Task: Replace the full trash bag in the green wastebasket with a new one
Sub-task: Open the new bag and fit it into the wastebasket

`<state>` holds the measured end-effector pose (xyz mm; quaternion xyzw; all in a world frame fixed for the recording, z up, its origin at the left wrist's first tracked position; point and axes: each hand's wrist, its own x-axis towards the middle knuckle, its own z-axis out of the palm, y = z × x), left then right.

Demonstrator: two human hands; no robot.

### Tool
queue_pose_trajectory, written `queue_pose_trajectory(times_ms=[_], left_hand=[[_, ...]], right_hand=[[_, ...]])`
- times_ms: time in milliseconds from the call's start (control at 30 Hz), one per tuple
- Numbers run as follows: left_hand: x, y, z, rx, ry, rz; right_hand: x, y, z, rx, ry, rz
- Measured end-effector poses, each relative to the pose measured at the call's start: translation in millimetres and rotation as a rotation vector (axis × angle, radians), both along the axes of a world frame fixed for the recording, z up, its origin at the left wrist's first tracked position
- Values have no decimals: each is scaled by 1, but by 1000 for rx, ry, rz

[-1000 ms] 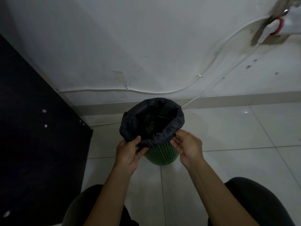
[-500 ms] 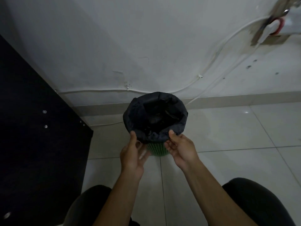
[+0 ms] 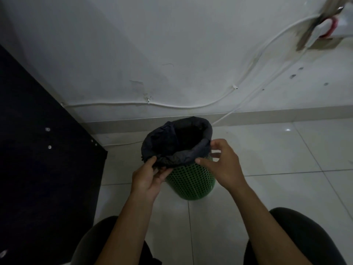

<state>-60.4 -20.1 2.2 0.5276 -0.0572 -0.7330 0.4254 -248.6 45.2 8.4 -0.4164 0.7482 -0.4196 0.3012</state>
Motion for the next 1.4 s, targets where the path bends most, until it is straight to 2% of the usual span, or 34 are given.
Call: queue_pose_trajectory(times_ms=[233,267,367,400,533,633,700,800,867,933,1100,1233,1400], left_hand=[[9,-3,-3,25,-13,-40],[10,-3,-4,25,-20,-40],[8,-2,-4,21,-29,-24],[7,-2,-4,17,-32,-19],[3,0,-3,-4,-69,-23],[4,0,-3,-9,-77,-16],[2,2,-1,-27,-83,-37],[-3,7,2,-53,-93,-65],[-5,9,2,-70,-103,-68],[-4,11,1,-98,-124,-74],[-5,13,5,-211,-206,-100],[-3,7,4,-255,-247,-95],[2,2,-2,-229,-241,-121]], right_hand=[[3,-5,-15,-181,38,-33],[1,-5,-15,-173,-39,-67],[2,-7,-6,-162,-558,-193],[3,-8,-4,-171,-664,-222],[8,-7,-8,-126,-537,-288],[10,-6,-6,-136,-645,-282],[9,-5,-4,-161,-777,-367],[9,-4,-2,-170,-1087,-498],[7,-4,-1,-143,-1196,-529],[4,-3,4,-94,-1216,-515],[-8,0,9,64,-1037,-380],[-8,1,4,108,-1189,-388],[-6,1,1,128,-1225,-413]])
